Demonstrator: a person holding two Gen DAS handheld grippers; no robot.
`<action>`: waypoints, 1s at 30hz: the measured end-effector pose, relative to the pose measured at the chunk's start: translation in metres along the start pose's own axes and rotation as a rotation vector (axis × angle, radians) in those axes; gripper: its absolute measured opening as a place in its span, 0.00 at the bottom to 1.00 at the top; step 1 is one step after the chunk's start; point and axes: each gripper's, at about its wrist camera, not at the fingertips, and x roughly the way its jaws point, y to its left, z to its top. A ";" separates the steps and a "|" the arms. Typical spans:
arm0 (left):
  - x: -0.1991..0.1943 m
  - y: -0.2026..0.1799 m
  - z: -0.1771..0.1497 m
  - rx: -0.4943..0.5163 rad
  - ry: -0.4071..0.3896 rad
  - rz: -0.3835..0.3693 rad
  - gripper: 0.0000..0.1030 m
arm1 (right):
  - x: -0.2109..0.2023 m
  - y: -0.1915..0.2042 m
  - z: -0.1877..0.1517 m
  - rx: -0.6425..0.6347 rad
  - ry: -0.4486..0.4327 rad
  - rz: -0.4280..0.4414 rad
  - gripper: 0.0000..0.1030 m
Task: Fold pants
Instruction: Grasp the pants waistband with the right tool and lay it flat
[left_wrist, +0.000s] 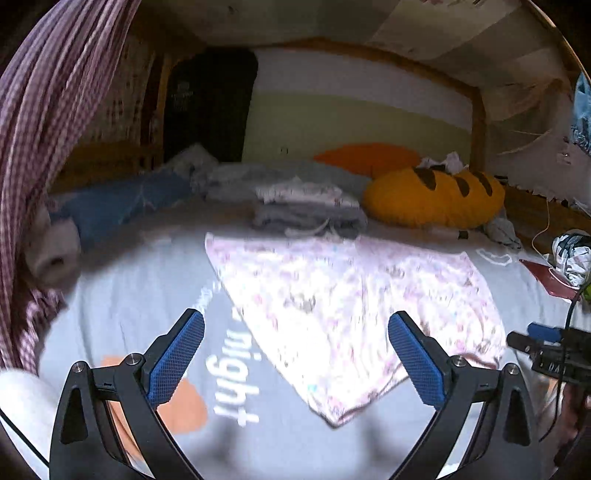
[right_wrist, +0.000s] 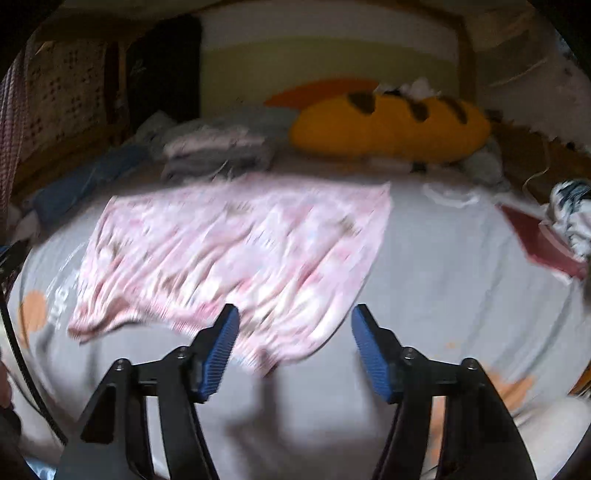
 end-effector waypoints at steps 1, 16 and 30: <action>0.002 0.001 -0.003 -0.005 0.012 -0.001 0.96 | 0.003 0.004 -0.003 -0.012 0.018 0.009 0.54; 0.035 -0.005 -0.038 0.015 0.216 -0.003 0.93 | 0.032 0.017 -0.013 -0.066 0.108 -0.058 0.42; 0.054 -0.012 -0.054 0.034 0.317 -0.009 0.66 | 0.040 0.029 -0.014 -0.133 0.110 -0.106 0.12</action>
